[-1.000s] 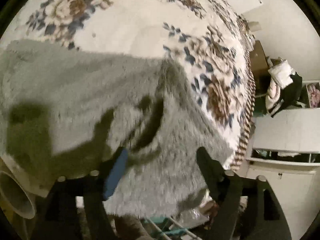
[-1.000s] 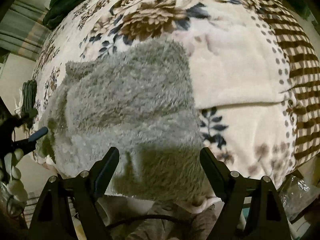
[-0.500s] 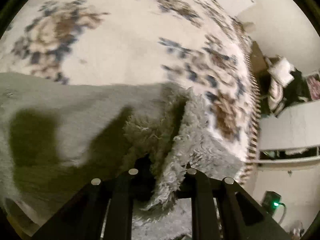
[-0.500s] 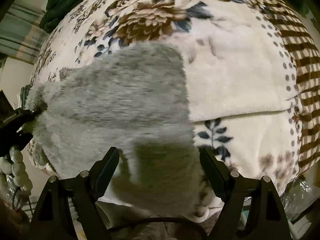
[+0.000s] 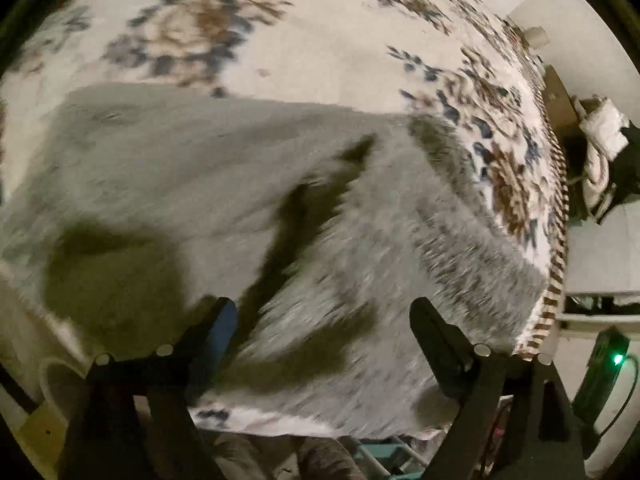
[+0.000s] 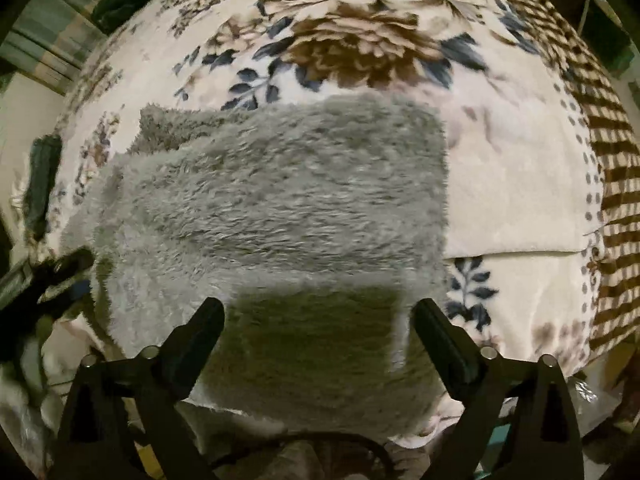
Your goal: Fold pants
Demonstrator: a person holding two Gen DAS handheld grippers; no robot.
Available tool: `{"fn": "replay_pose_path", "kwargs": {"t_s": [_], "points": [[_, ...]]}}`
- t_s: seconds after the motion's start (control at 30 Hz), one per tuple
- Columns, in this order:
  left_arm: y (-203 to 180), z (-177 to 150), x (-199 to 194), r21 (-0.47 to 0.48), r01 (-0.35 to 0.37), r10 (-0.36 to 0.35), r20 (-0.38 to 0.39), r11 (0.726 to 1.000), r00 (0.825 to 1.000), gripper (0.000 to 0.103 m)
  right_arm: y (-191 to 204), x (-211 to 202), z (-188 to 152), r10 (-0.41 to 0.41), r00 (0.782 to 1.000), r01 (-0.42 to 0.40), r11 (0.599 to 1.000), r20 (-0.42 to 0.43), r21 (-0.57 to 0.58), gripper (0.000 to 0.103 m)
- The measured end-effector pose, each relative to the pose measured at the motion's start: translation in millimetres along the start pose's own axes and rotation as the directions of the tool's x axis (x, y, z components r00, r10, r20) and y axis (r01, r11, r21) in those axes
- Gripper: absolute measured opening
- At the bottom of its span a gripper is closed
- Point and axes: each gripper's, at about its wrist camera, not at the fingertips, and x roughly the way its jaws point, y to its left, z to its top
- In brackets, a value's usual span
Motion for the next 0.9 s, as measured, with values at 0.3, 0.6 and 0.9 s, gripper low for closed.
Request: {"fn": "replay_pose_path", "kwargs": {"t_s": [0.3, 0.6, 0.9], "points": [[143.7, -32.2, -36.1, -0.512, 0.061, 0.057, 0.212, 0.857, 0.976, 0.088, 42.6, 7.0, -6.5, -0.027, 1.000, 0.027, 0.999, -0.003, -0.020, 0.101], [226.8, -9.7, 22.0, -0.725, 0.296, -0.085, 0.312, 0.621, 0.946, 0.086, 62.2, 29.8, -4.1, -0.058, 0.997, 0.054, 0.995, -0.053, -0.085, 0.101], [181.2, 8.6, -21.9, -0.539, 0.325, -0.073, 0.436, 0.777, 0.897, 0.018, 56.6, 38.7, -1.0, -0.046, 0.997, 0.041, 0.996, -0.064, -0.078, 0.101]]}}
